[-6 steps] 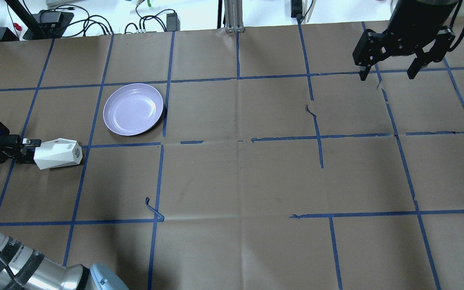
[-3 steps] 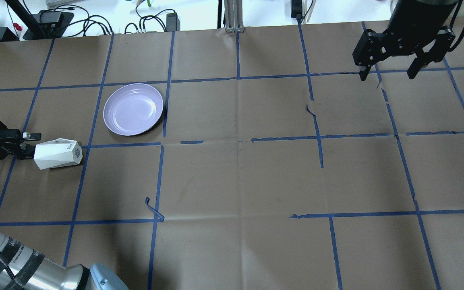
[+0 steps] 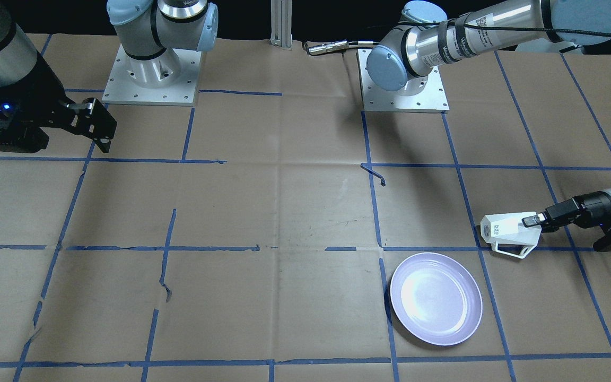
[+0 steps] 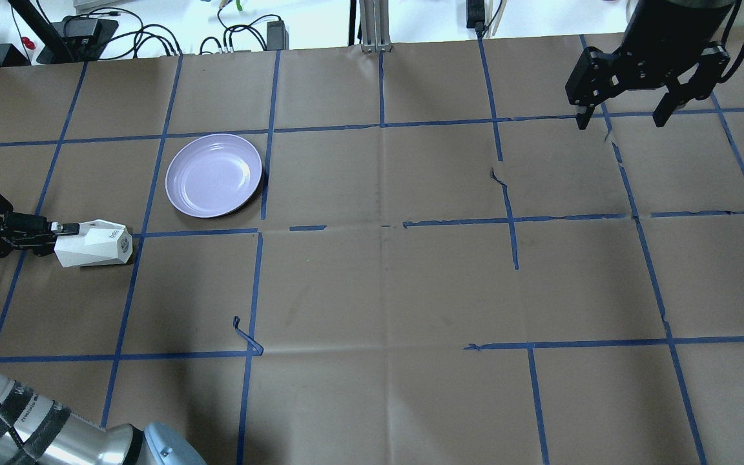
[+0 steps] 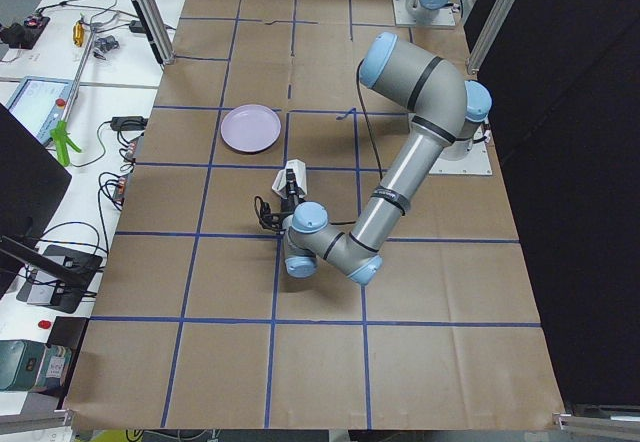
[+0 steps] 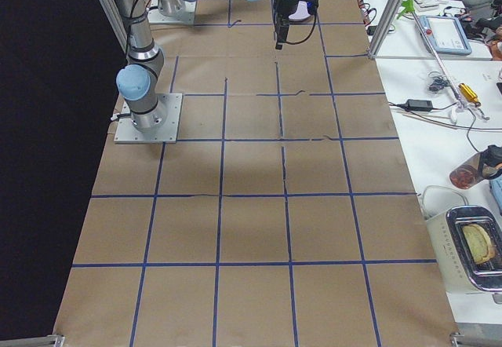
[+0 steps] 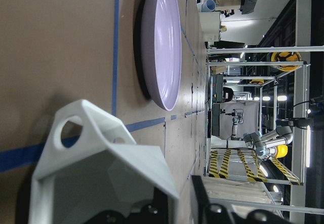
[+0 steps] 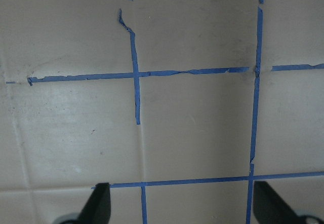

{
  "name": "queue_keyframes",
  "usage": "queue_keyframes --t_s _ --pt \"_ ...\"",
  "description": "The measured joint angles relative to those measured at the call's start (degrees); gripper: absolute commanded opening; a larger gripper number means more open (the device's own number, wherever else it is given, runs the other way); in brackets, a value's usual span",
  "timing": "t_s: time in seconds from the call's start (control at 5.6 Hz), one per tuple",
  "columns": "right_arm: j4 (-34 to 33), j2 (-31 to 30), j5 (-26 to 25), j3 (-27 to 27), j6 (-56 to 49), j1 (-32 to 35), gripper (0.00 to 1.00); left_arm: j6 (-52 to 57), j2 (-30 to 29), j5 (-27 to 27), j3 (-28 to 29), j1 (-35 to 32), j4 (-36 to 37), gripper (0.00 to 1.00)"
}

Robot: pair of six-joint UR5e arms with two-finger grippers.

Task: Flip cup and place on plate
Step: 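Lift the white cup with the left gripper and rotate it upright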

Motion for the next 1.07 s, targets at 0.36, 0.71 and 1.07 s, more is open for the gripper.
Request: queue_keyframes --t_s 0.36,0.71,1.07 --pt "0.00 0.00 0.00 0.00 0.00 0.00 1.00 -1.58 3.04 -0.21 0.32 0.10 -2.65 0.00" --pt "0.00 0.01 0.00 0.00 0.00 0.00 1.00 -11.55 14.69 -0.44 0.71 -0.23 -5.92 0.00" --pt "0.00 0.01 0.00 0.00 0.00 0.00 1.00 -25.16 26.36 -0.07 0.74 -3.59 -5.14 0.00"
